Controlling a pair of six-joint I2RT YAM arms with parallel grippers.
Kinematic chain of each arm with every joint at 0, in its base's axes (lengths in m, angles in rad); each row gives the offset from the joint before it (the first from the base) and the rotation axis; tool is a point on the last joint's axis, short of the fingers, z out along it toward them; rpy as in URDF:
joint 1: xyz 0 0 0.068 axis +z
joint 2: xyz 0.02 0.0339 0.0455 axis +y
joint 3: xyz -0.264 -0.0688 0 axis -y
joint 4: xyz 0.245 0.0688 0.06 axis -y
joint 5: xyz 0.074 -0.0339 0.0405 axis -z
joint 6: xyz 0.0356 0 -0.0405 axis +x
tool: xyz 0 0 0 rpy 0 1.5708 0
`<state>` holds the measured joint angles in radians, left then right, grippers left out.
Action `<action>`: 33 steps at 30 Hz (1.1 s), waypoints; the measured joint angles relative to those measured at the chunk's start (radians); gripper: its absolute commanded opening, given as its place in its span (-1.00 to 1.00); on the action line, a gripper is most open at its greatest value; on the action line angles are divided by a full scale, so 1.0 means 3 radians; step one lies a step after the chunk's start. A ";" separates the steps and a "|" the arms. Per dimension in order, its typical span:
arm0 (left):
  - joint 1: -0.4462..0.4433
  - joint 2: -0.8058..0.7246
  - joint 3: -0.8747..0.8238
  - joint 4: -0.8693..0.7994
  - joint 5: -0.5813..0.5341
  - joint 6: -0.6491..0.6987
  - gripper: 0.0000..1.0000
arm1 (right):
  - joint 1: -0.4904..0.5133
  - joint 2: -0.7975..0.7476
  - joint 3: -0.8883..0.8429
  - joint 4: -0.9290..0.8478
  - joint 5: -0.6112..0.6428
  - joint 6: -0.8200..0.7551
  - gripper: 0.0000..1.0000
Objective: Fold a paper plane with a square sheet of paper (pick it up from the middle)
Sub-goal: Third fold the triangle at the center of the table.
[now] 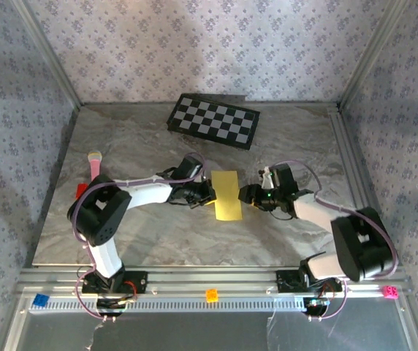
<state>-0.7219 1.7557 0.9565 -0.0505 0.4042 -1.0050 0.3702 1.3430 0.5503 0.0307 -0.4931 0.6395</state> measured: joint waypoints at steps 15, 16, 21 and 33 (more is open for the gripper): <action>0.0050 -0.0057 0.0001 -0.0095 0.0041 -0.0122 -0.96 | 0.1512 -0.0843 -0.0496 0.0231 0.1540 -0.1970 0.14; 0.0050 -0.0057 0.0001 -0.0093 0.0050 -0.0122 -0.96 | 0.1589 -0.0821 -0.0496 0.0273 0.1615 -0.2090 0.15; 0.0050 -0.0057 0.0001 -0.0093 0.0053 -0.0137 -0.96 | 0.1970 -0.0627 -0.0496 0.0488 0.2047 -0.2561 0.17; 0.0050 -0.0057 0.0001 -0.0092 0.0080 -0.0148 -0.96 | 0.2349 0.0009 -0.0467 0.0955 0.2804 -0.2940 0.19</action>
<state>-0.7071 1.7386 0.9569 -0.0780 0.4282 -1.0492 1.0748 1.3457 0.4103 0.3172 0.3481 -0.2424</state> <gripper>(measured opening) 0.063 0.599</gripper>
